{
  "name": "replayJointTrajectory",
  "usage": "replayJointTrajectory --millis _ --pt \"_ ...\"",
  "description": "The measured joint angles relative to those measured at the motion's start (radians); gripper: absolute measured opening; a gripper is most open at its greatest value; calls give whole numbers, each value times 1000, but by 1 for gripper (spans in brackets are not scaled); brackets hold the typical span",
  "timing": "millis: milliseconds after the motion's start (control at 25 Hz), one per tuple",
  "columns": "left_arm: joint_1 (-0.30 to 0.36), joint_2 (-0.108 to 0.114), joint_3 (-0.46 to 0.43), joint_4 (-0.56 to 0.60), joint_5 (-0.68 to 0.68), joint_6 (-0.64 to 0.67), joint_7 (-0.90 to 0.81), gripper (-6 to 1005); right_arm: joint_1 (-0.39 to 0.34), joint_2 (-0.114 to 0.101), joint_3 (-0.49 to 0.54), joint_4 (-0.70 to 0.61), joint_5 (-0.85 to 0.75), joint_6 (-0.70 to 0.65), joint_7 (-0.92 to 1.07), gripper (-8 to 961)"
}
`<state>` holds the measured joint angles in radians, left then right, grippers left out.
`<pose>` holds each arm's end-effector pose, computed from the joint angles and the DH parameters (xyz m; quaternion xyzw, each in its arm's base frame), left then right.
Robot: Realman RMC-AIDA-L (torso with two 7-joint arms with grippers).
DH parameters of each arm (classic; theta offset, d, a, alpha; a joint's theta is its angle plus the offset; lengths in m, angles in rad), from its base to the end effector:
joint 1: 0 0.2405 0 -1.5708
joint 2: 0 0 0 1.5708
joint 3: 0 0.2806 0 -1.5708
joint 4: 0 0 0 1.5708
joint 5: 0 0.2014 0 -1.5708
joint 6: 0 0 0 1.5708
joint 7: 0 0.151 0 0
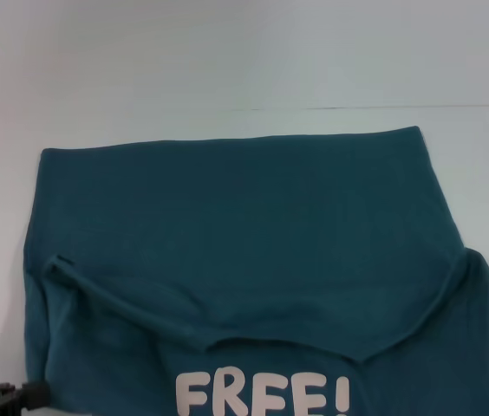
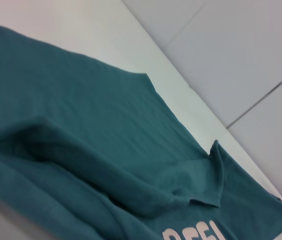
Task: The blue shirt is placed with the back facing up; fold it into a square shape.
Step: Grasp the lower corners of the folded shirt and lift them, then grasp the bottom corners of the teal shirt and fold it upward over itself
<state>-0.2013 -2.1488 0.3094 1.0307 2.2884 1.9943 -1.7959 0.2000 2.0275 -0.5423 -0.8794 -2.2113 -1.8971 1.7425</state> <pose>-0.3489 0.1947 0.0374 -0.8320 -0.4916 -0.2357 0.1029 0.3624 0.2071 0.0403 -0.8657 0.4596 0.1858 0.0697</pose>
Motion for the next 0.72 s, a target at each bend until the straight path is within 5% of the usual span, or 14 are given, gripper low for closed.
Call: replayJointTrajectory --millis 400,720 --pt "-1 2 -8 0 33 26 1 -2 -10 3 43 4 -41 -31 -19 23" --pt "-151 64 -130 -75 18 -68 -53 -1 128 -12 148 7 -33 1 -5 24"
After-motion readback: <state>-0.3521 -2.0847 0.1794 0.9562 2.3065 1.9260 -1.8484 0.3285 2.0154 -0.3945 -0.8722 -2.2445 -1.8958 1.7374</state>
